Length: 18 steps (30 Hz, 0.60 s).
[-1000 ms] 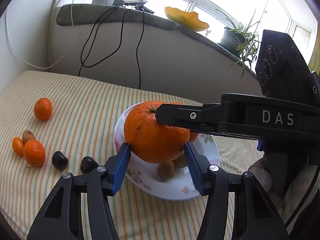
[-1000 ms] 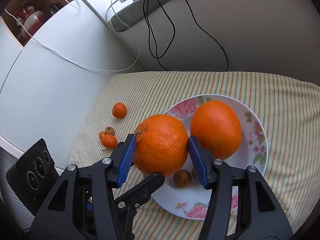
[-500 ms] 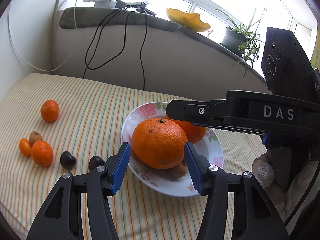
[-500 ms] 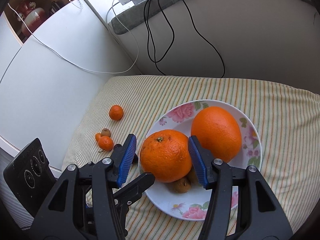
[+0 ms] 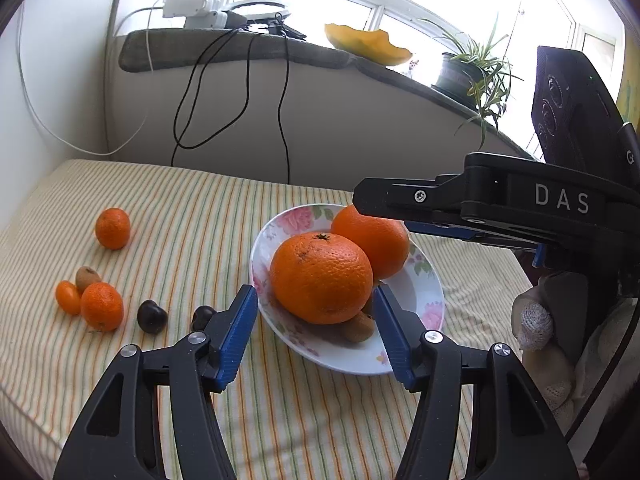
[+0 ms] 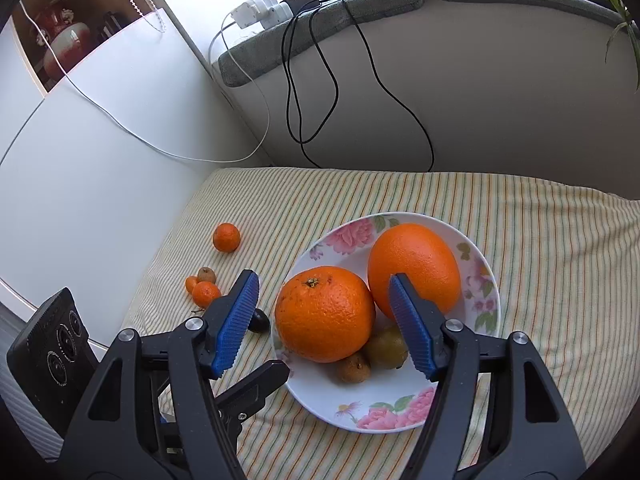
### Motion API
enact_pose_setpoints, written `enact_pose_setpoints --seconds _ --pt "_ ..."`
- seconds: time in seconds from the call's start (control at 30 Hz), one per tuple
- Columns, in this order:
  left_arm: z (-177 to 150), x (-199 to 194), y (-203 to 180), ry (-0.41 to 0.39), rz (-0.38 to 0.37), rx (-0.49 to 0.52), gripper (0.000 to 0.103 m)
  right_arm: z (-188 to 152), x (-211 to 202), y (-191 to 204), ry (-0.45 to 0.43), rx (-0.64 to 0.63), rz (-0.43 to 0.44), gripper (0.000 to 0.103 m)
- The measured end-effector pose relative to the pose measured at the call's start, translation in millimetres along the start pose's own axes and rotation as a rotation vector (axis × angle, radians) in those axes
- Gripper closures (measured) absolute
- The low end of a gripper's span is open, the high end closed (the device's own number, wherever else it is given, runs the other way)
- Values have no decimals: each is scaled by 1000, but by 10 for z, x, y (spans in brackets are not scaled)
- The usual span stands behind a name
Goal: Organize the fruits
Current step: 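Withdraw both tools from the bowl toward the loose fruits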
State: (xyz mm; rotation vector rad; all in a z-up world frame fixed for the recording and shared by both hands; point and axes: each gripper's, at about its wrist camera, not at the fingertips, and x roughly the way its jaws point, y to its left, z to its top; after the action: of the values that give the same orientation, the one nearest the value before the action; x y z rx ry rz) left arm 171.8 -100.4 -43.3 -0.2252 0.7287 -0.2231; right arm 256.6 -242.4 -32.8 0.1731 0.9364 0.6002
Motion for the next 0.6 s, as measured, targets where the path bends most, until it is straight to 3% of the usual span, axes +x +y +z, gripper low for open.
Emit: enact_pose_setpoints --seconds 0.37,0.6 --pt "-62 -279 43 -37 25 44 40 -94 -151 200 -79 -61 -60 32" --pt "-126 -456 197 -53 55 57 40 -110 -225 361 -123 -91 -86 16"
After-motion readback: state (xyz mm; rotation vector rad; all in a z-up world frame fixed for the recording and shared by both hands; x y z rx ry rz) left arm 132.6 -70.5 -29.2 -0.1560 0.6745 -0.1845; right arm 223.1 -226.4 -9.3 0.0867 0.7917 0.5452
